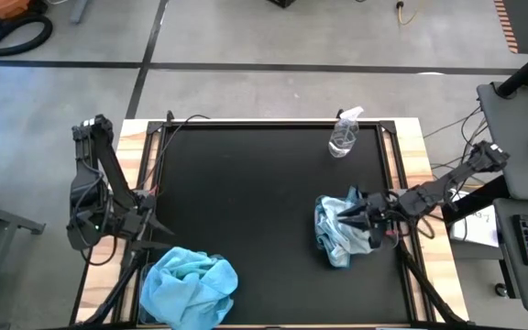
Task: Sort microfiber towel by color & place in baskets
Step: Return to Home Position
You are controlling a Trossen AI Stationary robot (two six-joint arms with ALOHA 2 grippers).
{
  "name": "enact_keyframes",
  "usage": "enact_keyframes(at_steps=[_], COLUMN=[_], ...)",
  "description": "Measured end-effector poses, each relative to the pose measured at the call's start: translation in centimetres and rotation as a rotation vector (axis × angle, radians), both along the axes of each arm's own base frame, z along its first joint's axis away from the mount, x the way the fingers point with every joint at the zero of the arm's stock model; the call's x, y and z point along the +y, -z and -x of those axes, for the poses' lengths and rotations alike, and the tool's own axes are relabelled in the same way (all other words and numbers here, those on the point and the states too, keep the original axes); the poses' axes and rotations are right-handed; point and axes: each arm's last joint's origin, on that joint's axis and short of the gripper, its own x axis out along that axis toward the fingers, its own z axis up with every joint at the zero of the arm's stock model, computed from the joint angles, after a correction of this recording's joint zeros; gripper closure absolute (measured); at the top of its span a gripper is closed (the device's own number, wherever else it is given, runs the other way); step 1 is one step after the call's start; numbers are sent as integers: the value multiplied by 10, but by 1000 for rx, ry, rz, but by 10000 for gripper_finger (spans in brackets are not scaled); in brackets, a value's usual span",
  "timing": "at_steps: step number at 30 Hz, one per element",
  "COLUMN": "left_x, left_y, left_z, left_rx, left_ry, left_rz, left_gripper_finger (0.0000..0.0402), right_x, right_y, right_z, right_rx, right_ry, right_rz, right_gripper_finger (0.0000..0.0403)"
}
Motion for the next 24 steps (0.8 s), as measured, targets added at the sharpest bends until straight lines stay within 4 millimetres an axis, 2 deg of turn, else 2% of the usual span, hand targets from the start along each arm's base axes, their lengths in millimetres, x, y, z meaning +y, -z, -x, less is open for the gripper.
enact_keyframes(at_steps=[6,16,24], left_x=[3,16,27], left_y=[4,43,63], left_z=[1,5,9], left_rx=[-2,-51,-155], left_ry=[1,1,58], left_rz=[5,79,114], left_gripper_finger=[274,274,274], right_x=[-1,-6,-6], right_y=[4,13,9], right_z=[11,22,28], right_rx=[-159,-252,-318], right_ry=[-155,-207,-275], right_rz=[19,21,63], right_gripper_finger=[335,335,335])
